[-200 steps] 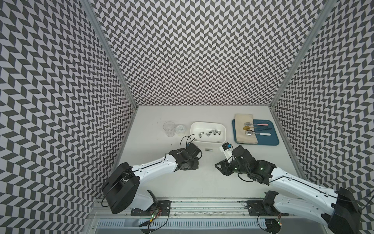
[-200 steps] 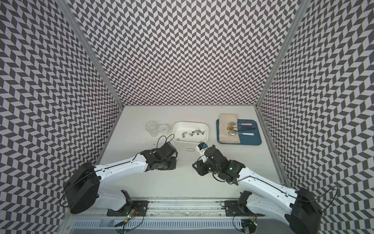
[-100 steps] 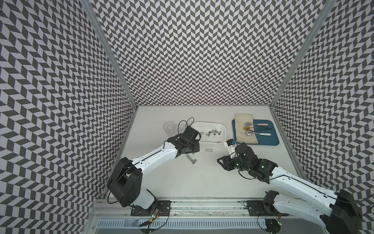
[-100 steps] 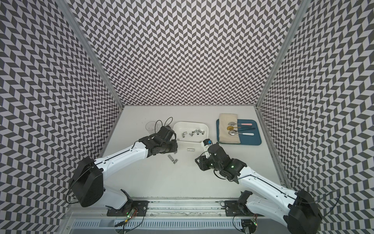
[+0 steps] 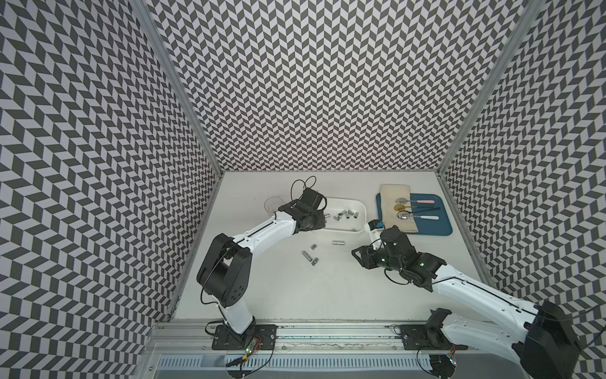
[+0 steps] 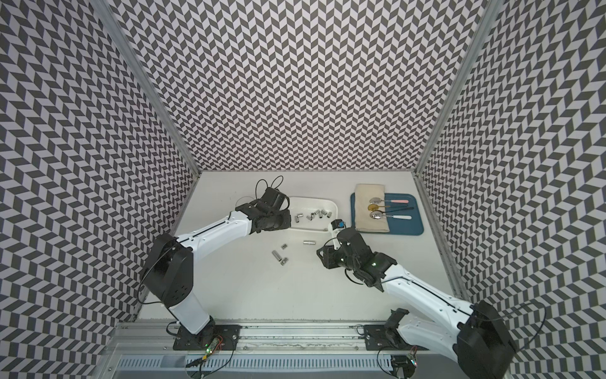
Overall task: Put the socket on the desktop into the storage box
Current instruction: Place the socket head in the storage box.
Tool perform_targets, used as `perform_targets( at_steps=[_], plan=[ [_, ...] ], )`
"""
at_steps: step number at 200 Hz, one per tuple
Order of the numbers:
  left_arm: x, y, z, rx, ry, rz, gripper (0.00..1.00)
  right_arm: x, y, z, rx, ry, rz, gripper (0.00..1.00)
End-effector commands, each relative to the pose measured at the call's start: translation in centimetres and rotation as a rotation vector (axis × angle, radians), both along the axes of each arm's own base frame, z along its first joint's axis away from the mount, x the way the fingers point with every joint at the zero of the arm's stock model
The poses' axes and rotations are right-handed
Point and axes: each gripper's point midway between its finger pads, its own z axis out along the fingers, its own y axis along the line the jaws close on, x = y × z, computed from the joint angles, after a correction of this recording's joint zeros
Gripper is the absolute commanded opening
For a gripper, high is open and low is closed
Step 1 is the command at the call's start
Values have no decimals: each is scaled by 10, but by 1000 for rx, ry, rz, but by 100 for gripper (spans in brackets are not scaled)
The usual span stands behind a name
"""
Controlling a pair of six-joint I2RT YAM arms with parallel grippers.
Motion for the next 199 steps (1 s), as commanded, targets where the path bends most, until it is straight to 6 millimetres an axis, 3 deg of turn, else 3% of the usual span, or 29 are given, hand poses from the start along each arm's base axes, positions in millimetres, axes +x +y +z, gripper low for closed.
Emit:
perform_targets(
  at_steps=[1,97,125,155,199],
  plan=[
    [21,-2,-1,9,-17,-9,10,15,9,24,47,-67,-10,41],
    [78,-6,-44,103,28,-2,11,15,6,20,30,-50,-18,41],
    [82,-5,-50,108,34,1,14,15,5,18,29,-46,-21,41],
    [84,-4,-51,113,31,3,29,14,5,15,27,-39,-20,41],
    [83,-2,-40,108,11,4,36,14,7,11,27,-25,-10,41]
  ],
)
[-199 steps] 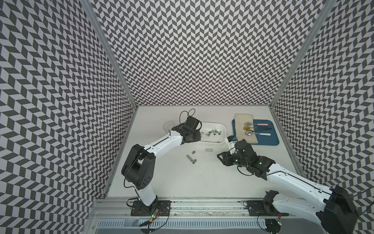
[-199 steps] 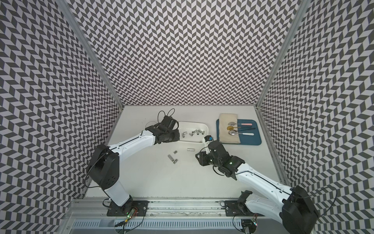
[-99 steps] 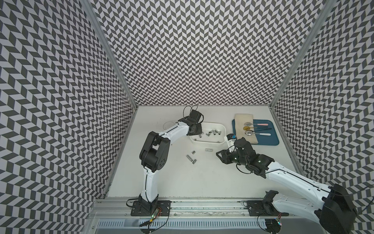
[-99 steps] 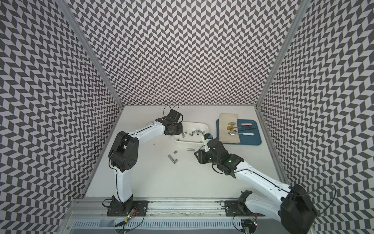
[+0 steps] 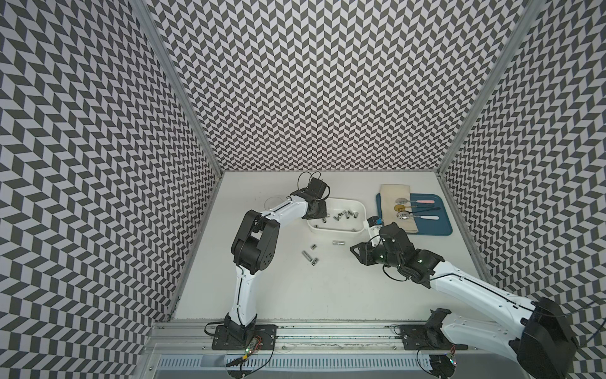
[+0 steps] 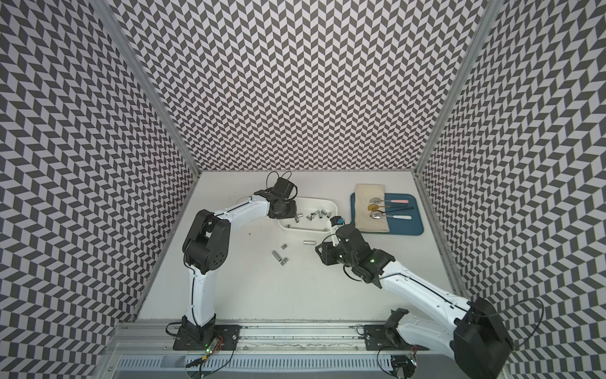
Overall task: Put the socket on the desktop into the storage box
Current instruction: Place the socket head in the storage box, then pick up the socket head at the center of the board.
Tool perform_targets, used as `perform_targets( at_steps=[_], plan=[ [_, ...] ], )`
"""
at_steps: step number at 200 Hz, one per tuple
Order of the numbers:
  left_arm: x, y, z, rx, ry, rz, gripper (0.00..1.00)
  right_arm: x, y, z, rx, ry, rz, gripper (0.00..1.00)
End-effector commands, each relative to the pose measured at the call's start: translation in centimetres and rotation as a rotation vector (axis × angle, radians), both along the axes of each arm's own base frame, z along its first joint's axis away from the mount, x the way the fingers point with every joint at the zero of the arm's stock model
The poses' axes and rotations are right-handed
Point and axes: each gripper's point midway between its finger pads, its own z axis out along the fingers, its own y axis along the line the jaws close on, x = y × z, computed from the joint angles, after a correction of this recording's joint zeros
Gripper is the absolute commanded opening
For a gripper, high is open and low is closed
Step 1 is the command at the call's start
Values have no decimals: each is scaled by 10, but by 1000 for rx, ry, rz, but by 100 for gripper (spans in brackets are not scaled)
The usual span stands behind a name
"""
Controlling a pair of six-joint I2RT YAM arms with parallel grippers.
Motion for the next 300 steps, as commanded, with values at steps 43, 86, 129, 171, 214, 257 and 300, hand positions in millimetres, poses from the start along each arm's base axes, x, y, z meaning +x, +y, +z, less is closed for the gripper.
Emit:
perform_targets(
  at_steps=[43,86,129,171,214,257,300],
  plan=[
    [2,2,33,-27,-69,1,36,6,4,5,23,-20,-3,41],
    [-6,1,55,-69,-100,-8,37,6,6,4,19,-18,6,42],
    [-22,3,79,-126,-132,-20,37,8,7,2,8,-12,10,47],
    [-53,12,94,-192,-154,-34,37,9,8,-3,0,1,7,48],
    [-99,28,99,-257,-172,-67,50,11,10,-10,-33,-4,-18,52],
    [-144,40,92,-305,-150,-115,55,16,15,-21,-78,2,-77,63],
    [-167,55,97,-330,-176,-118,58,26,24,-26,-96,-11,-152,67]
  ],
)
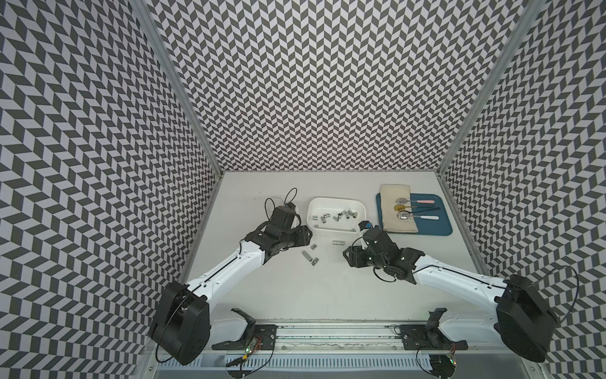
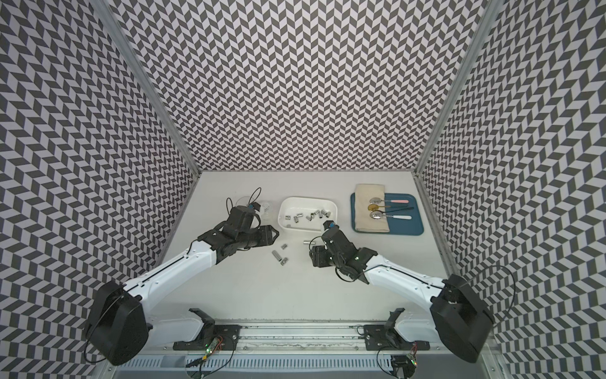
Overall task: Put the socket on the desktop into the storage box
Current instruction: Pick up the socket head at the center of the board.
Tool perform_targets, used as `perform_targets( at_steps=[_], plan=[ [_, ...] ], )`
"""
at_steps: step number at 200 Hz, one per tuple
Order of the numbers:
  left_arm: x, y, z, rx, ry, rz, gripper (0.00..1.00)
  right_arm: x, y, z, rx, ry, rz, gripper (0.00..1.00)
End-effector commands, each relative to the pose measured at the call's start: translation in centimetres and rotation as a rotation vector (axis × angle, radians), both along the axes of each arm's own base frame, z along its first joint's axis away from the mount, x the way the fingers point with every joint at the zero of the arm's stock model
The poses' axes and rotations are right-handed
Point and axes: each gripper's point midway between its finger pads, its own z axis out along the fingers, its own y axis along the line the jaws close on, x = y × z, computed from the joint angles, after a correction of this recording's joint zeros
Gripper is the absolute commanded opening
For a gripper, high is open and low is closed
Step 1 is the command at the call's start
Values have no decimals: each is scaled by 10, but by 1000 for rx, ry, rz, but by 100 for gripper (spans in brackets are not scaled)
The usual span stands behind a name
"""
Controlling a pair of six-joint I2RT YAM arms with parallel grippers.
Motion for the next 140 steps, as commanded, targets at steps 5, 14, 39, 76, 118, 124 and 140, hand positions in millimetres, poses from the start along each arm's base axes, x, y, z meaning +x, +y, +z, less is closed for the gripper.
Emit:
perform_targets(
  at_steps=[5,14,39,76,118,124,140],
  plan=[
    [-8,3,14,-52,-48,-20,59,21,12,17,33,-79,-83,68],
    [-12,3,15,-63,-54,-33,61,24,14,17,31,-82,-98,69],
    [-23,7,13,-90,-48,-52,63,32,19,12,20,-96,-133,72],
    [-36,12,5,-110,-30,-62,63,43,29,2,13,-89,-157,73],
    [-40,18,1,-122,-22,-55,63,57,36,-15,-35,-75,-208,73],
    [-41,19,1,-123,-21,-54,63,59,37,-17,-41,-73,-215,74],
    [-41,19,2,-125,-23,-54,63,63,37,-26,-63,-61,-239,74]
  ],
)
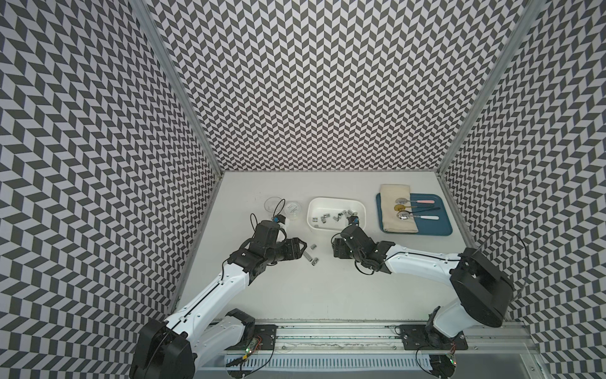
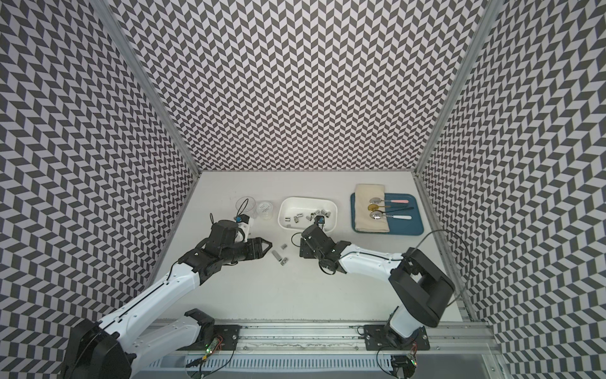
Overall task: Put the socket on the desktop into the storage box
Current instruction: Pick up the socket head at the center of the board.
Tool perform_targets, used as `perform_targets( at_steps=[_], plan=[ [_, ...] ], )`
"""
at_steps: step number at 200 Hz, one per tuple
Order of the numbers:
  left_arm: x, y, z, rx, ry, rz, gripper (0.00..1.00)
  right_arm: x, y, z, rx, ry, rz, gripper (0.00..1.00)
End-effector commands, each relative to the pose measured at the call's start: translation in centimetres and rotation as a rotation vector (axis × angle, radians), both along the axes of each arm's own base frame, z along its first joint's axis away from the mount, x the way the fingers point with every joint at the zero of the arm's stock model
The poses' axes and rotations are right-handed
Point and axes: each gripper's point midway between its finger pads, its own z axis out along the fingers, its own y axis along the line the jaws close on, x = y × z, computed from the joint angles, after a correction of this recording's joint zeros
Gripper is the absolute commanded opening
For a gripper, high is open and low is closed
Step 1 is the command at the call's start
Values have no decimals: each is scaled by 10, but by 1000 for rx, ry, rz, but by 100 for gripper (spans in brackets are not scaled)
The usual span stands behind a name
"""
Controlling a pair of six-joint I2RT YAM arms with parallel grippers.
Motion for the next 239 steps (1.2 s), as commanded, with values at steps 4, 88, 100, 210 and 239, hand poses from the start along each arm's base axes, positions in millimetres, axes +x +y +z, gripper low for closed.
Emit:
perform_targets(
  at_steps=[4,88,100,210,239],
  plan=[
    [-1,0,4,-17,-18,-16,62,15,5,0,1,-31,-69,74],
    [-4,0,5,-30,-1,-23,62,27,9,-26,-61,5,-115,74],
    [-7,-2,5,-46,7,-31,62,29,10,-26,-67,2,-116,74],
    [-28,-11,-2,-109,80,-76,60,36,8,-52,-142,38,-160,72],
    [-28,-11,-3,-107,81,-76,60,35,9,-60,-157,55,-156,70]
  ],
)
